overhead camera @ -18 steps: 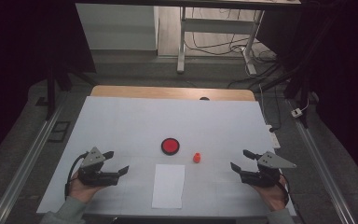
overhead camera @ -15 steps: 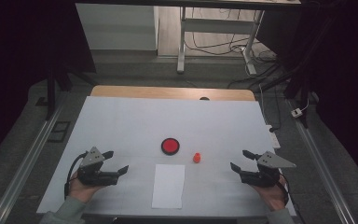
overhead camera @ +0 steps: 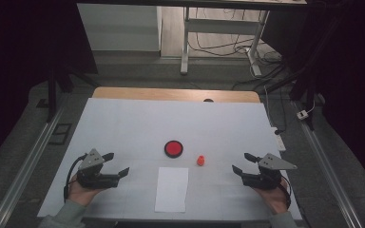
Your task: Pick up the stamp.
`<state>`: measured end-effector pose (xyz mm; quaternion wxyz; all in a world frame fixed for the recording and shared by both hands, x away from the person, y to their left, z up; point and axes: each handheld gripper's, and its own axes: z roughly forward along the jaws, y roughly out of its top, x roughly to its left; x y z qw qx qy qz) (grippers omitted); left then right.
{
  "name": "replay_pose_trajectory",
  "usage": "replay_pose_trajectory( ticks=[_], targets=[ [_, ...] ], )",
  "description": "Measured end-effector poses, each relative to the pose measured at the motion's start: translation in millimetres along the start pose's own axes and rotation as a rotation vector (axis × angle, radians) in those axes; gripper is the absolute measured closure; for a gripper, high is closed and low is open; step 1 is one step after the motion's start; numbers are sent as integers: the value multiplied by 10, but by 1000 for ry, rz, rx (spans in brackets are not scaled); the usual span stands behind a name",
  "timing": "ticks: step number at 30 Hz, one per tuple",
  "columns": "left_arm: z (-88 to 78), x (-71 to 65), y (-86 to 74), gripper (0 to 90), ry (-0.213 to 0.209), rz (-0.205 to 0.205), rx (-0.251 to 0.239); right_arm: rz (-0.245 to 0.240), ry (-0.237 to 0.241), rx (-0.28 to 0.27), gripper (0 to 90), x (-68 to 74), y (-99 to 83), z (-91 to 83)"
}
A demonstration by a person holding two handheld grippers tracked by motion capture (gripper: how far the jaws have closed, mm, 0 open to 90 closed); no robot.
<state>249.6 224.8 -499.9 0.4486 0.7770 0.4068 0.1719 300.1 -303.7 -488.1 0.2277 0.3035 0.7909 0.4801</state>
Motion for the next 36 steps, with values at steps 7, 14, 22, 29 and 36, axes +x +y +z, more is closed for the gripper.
replay_pose_trajectory(
  ticks=[7,14,22,29,36],
  targets=[
    [0,-20,-14,170,-15,-6,1,0,1,-4,301,-8,1,6],
    [29,-16,-11,166,-12,-13,18,-4,2,-12,301,12,2,-17],
    [2,-13,-22,165,-6,-10,13,5,7,-17,299,14,5,-21],
    [-7,-35,-26,165,-9,2,12,-11,27,-18,297,92,68,26],
    [15,-12,-53,165,-13,6,26,-22,59,-24,302,174,182,111]
  ],
)
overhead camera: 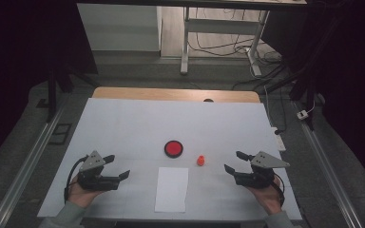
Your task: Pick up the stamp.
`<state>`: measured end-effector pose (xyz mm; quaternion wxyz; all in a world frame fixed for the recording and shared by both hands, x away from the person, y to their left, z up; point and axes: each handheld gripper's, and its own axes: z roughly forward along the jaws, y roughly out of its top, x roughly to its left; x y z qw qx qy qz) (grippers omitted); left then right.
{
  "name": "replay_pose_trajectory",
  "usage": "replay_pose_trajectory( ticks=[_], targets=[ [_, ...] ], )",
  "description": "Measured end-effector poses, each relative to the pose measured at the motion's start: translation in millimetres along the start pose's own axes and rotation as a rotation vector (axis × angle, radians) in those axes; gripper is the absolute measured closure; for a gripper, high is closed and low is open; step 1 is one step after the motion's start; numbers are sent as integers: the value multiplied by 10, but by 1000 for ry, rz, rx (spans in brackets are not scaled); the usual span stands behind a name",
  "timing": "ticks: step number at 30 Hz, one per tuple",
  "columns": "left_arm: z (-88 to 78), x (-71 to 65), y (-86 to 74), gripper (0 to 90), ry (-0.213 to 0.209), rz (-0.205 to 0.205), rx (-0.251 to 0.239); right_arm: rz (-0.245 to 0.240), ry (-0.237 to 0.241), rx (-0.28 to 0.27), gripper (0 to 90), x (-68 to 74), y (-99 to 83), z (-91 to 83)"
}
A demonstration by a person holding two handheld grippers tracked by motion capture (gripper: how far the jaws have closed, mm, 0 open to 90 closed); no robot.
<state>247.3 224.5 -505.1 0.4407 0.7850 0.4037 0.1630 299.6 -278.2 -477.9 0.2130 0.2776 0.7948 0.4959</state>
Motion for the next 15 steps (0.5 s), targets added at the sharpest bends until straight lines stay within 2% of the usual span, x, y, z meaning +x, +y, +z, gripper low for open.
replay_pose_trajectory(
  ticks=[6,15],
  targets=[
    [-25,3,-16,166,8,-18,-4,-9,28,4,308,74,87,104],
    [-25,-61,5,166,10,-5,-3,-36,51,4,309,164,169,157]
  ],
)
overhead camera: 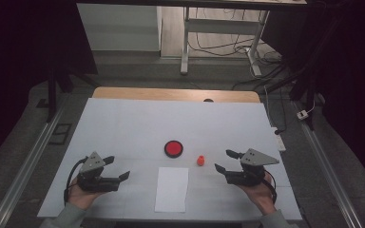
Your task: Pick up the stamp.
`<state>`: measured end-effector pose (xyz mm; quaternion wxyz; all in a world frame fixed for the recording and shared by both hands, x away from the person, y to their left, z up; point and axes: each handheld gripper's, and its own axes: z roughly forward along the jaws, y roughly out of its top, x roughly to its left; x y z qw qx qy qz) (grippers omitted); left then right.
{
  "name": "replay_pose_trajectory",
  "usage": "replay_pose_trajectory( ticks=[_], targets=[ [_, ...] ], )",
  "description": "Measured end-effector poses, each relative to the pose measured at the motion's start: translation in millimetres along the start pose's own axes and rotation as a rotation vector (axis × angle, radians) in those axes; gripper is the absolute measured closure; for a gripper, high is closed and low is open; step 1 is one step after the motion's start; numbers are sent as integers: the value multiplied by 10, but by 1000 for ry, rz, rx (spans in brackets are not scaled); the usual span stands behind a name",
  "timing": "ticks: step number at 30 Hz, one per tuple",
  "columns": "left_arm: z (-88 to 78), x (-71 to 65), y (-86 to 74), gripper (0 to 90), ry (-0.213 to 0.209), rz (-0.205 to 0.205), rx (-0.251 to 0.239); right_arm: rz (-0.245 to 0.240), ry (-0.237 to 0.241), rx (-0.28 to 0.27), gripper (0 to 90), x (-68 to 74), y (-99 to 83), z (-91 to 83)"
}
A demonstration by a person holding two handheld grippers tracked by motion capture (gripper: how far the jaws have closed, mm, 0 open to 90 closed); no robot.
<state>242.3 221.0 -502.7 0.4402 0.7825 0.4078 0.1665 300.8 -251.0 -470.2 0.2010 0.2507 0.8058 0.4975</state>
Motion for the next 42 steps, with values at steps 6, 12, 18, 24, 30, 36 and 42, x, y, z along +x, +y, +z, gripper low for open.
replay_pose_trajectory(
  ticks=[6,12,18,24,30,36,42],
  targets=[
    [-6,-7,-5,167,-1,2,0,5,18,1,309,31,30,77],
    [-13,-10,-10,167,-3,2,0,1,34,20,311,78,58,164],
    [4,-19,-9,168,-6,0,2,-4,53,42,315,127,110,263],
    [18,-18,-11,170,-8,6,8,-16,64,79,316,135,199,373],
    [38,-23,-17,170,-10,10,13,-23,61,109,323,165,243,563],
    [57,-14,-25,172,-5,9,22,-5,64,113,328,148,211,687],
    [71,-17,-29,173,-5,10,28,-3,38,154,338,92,172,762]
  ],
)
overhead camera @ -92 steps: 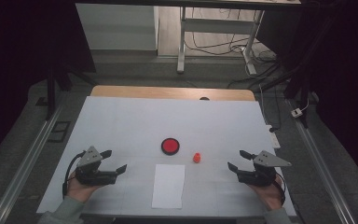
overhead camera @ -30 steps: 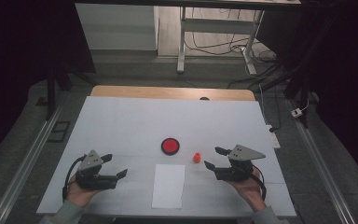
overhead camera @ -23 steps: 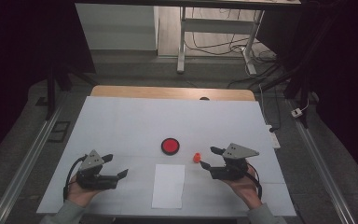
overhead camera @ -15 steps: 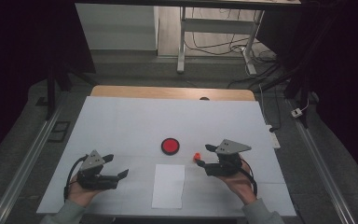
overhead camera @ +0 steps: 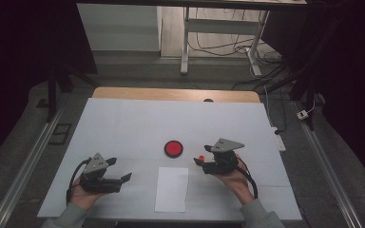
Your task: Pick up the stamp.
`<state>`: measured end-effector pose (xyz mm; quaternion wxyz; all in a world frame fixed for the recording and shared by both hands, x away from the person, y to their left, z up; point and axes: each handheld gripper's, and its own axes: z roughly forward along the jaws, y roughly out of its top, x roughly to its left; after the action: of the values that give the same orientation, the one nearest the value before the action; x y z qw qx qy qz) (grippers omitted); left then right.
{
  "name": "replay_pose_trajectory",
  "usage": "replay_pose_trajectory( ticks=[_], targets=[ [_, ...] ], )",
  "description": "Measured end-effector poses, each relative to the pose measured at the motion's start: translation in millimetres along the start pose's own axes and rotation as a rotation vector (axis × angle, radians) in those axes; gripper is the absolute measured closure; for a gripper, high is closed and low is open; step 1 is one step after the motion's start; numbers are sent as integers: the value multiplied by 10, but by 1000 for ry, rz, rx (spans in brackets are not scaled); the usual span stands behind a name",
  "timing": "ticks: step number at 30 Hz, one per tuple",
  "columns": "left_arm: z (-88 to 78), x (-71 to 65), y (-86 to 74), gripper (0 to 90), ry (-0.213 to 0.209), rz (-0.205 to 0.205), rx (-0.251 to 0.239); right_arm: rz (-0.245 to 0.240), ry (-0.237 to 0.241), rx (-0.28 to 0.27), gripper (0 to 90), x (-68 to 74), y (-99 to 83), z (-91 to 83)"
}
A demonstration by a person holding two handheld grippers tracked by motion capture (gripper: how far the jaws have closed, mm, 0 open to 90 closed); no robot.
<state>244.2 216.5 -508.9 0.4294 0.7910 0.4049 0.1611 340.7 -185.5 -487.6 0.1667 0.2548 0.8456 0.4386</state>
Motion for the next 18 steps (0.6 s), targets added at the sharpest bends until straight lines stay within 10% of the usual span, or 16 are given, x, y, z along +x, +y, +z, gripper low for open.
replay_pose_trajectory(
  ticks=[18],
  targets=[
    [9,10,-8,174,1,2,5,36,-37,81,428,-61,-135,192]
  ],
)
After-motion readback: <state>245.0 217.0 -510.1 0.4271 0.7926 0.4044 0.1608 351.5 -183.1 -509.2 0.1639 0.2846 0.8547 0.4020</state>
